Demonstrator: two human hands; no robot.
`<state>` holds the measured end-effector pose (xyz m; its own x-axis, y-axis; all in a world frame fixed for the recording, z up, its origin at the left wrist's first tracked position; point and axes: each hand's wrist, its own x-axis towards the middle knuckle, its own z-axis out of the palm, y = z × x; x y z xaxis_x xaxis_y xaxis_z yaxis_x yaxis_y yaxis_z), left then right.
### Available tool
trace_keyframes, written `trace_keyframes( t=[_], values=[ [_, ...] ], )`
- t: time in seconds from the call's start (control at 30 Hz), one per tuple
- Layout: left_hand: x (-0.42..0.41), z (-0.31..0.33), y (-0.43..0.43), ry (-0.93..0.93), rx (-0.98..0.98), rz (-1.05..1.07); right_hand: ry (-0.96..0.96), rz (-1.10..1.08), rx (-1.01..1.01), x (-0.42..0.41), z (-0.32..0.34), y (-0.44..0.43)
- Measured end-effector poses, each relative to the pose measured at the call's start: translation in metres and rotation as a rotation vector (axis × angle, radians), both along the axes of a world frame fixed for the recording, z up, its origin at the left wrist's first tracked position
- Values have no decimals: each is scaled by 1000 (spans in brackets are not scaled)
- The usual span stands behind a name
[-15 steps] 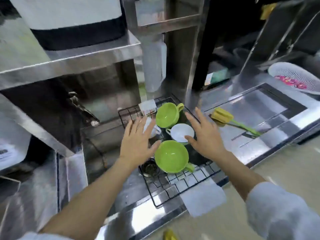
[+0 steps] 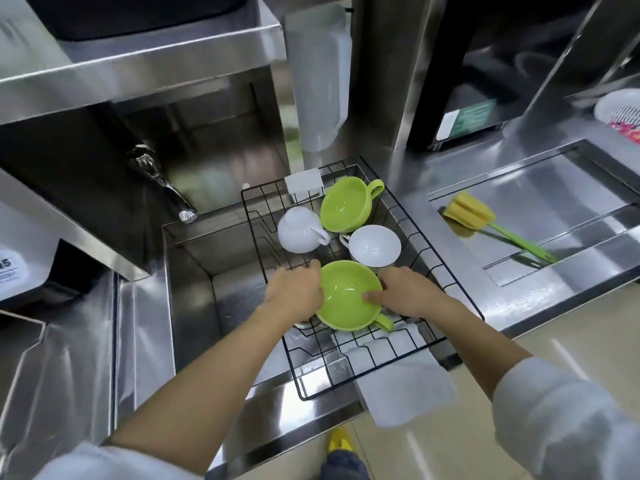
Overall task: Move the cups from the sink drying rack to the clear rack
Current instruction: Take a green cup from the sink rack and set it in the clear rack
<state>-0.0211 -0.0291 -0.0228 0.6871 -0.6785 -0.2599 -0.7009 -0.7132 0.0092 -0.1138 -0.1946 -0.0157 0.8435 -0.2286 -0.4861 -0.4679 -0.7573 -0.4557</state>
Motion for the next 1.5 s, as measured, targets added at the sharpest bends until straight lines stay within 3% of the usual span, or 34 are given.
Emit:
trace_keyframes(
  t=[0.13,0.3,0.47,0.63,0.77,0.83,0.97,1.07,1.13,1.2,1.3,1.4,1.5],
  values=[
    [0,8,1,131,-78,75,34,-35,124,1,-1,4],
    [-4,22,9,253,-309,276,-174,-51,51,2,15,4],
    [-3,53,21,356,-625,477,-466,61,-204,12,48,18],
    [-4,98,53,645,-1017,768,-657,205,-521,30,82,61],
    [-9,121,82,644,-1246,893,-956,273,-800,41,113,115],
    [-7,132,104,643,-1336,955,-1073,283,-802,44,124,141],
    [-7,149,162,565,-1455,1006,-1161,321,-527,49,138,190],
    [-9,159,208,559,-1555,1015,-1030,292,5,55,156,224],
    [-9,168,239,570,-1622,1003,-1001,240,245,61,167,247],
    [-8,179,271,577,-1692,990,-859,185,475,68,179,273],
    [-7,192,311,556,-1780,897,-462,203,840,77,190,312],
    [-3,199,352,534,-1829,818,-427,254,998,86,194,348],
    [9,199,395,554,-1727,751,-489,246,1035,99,192,378]
  ],
)
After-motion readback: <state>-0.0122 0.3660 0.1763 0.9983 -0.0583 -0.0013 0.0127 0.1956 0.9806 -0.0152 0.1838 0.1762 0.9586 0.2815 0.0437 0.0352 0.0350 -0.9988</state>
